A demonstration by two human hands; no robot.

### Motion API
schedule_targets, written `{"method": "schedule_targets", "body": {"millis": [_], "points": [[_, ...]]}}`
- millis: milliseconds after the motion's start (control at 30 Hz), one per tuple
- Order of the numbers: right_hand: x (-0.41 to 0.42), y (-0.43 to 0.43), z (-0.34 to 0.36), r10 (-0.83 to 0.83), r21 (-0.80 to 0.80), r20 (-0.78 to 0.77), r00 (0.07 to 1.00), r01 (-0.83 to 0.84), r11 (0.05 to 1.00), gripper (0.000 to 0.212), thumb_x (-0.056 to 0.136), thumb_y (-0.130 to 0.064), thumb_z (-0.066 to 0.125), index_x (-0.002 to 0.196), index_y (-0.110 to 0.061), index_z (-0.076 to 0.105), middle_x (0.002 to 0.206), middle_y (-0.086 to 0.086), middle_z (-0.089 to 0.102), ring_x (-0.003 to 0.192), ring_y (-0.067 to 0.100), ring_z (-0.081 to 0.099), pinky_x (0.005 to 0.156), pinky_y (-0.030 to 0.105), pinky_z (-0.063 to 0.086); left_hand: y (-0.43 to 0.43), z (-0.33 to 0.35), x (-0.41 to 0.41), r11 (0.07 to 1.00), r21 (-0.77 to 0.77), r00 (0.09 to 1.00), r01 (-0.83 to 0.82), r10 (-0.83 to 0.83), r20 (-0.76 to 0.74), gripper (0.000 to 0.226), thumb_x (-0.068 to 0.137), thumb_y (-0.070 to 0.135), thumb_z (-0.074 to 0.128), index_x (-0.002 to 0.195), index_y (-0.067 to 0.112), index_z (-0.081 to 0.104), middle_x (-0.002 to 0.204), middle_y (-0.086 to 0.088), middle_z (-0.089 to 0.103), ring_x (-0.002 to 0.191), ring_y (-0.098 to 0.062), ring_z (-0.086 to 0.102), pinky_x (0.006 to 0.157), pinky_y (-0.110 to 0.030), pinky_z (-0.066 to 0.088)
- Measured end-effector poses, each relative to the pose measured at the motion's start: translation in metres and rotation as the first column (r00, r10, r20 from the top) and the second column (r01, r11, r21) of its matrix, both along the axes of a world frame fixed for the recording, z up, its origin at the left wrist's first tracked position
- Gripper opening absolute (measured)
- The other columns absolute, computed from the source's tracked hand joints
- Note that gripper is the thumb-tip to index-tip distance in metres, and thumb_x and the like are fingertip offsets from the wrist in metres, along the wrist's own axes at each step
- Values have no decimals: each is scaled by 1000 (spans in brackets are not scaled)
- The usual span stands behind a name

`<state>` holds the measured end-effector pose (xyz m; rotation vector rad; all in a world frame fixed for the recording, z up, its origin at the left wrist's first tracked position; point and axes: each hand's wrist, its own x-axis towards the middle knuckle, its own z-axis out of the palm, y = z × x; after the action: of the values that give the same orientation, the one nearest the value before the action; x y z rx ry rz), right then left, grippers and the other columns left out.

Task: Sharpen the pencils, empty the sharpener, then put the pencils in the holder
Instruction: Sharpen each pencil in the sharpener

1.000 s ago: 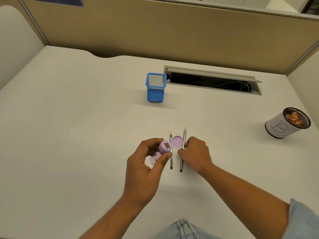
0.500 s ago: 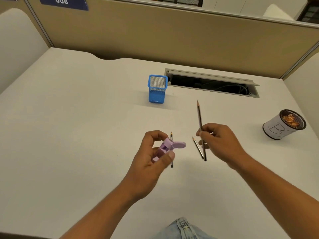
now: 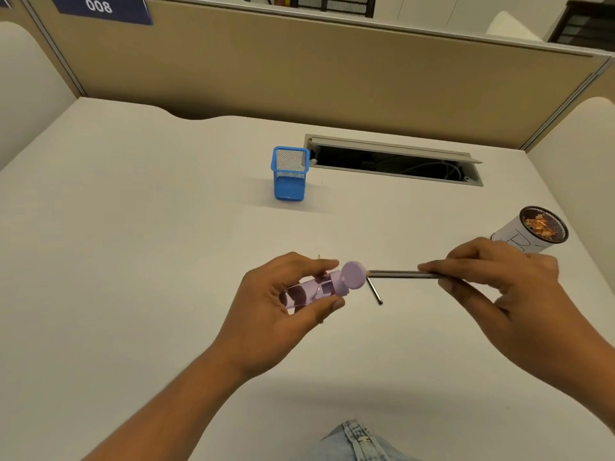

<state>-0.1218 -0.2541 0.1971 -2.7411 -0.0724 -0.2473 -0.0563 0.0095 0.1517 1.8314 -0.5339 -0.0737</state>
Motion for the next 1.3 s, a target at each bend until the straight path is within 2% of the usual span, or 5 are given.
{"method": "schedule_targets", "body": {"millis": [433,900,1100,1200,1300], "points": [[1,7,7,40,-184,78,996,-25,983,25,91,-34,53,104,-41,72,89,-17,59,83,13,54,84,35,17,-9,1,-1,996,18,996,90,-91,27,26,79,27,77,103,21,75,87,10,69,75,-14,60,60,-10,38],[15,5,1,314,-256,368,875,-229,939,16,85,-23,74,82,-8,78,76,5,75,60,30,67,51,37,49,-7,7,5,992,-14,992,122,-123,-17,24,73,27,80,97,21,75,86,10,68,75,-12,61,62,-12,42],[13,17,-1,94,94,-11,995,-93,991,22,87,-52,62,78,-33,70,68,-23,69,52,11,57,48,23,41,-2,4,17,982,109,975,156,-170,140,25,76,24,80,99,17,71,86,14,61,75,-11,57,57,-17,43],[18,16,-1,50,366,-414,909,116,923,22,84,-44,68,70,-26,64,51,-15,55,45,9,38,49,22,32,-2,-1,22,964,172,957,203,-232,173,24,76,21,81,98,15,72,86,11,60,74,-8,56,62,-11,38],[19,15,3,75,343,-504,860,119,932,22,82,-44,69,73,-27,60,53,-14,54,45,8,40,49,23,34,-3,-4,23,959,171,958,228,-253,139,24,76,24,82,97,18,70,85,12,60,73,-13,58,61,-14,42]]}}
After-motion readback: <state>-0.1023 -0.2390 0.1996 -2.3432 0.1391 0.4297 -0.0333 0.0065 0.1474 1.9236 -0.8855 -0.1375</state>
